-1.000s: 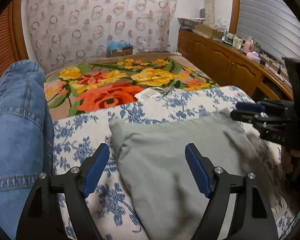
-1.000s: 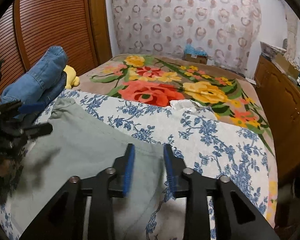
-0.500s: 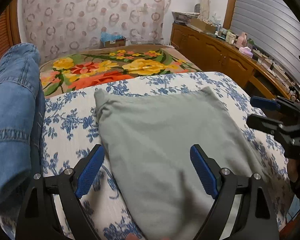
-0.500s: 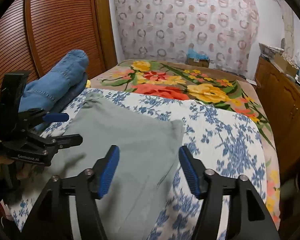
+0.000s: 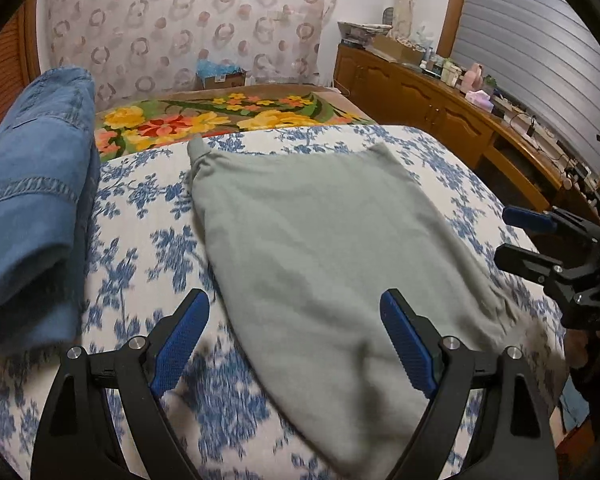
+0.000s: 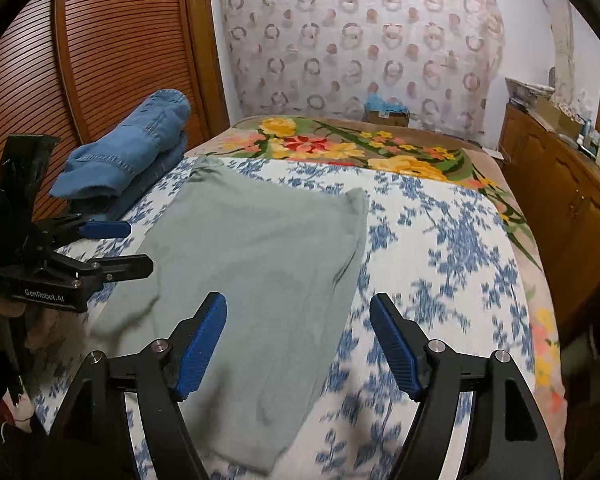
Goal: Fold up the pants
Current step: 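Move both grippers to the hem edge of the shorts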
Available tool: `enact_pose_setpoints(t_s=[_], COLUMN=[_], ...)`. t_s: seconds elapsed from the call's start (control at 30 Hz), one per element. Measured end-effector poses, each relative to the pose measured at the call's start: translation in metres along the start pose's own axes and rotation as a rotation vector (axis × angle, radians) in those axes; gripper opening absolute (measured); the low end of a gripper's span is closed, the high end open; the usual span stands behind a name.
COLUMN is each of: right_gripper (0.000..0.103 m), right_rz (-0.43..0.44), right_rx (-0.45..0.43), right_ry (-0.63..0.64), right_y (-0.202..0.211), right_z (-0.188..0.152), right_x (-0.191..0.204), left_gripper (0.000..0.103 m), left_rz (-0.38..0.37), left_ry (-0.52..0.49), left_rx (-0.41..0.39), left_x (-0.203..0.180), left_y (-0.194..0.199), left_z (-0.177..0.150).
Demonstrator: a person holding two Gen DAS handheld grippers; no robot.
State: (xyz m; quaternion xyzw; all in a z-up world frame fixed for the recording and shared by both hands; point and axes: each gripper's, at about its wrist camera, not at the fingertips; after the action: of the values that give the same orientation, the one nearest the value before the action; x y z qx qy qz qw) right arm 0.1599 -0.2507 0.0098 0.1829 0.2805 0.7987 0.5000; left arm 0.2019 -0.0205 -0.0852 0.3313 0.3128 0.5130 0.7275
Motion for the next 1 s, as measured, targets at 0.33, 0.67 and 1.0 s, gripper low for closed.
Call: enact_pose_setpoints(t_s=[0.33, 0.67, 1.0], right_gripper=[0.067, 0.045, 0.041], right_rz=[0.024, 0.031, 0.057], right_rx=[0.023, 0.062, 0.027], right_ry=[-0.006, -0.062, -0.095], right_y=[0.021, 0.028, 0.036], right_z=[-0.038, -0.063, -0.066], right_x=[0.008, 0.004, 0.010], left_gripper=[0.088, 0.079, 0.036], left_rz=[-0.002, -0.026, -0.031], left_ry=[-0.008, -0.004, 0.014], left_rx=[0.001, 0.002, 0.004], left_x=[-0.012, -0.022, -0.026], left_y=[0.019, 0.028, 0.035], left_z=[-0.041, -0.067, -0.078])
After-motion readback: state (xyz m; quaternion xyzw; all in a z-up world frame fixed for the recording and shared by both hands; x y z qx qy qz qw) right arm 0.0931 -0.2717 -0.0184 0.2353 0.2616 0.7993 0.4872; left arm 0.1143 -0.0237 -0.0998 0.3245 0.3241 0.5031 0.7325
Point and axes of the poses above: each gripper's, at about its wrist camera, not at the fingertips, and y roughly against the way its jaws point, x to its left, z to its top, and after that the axes turned 6 degrees about x, right-handed
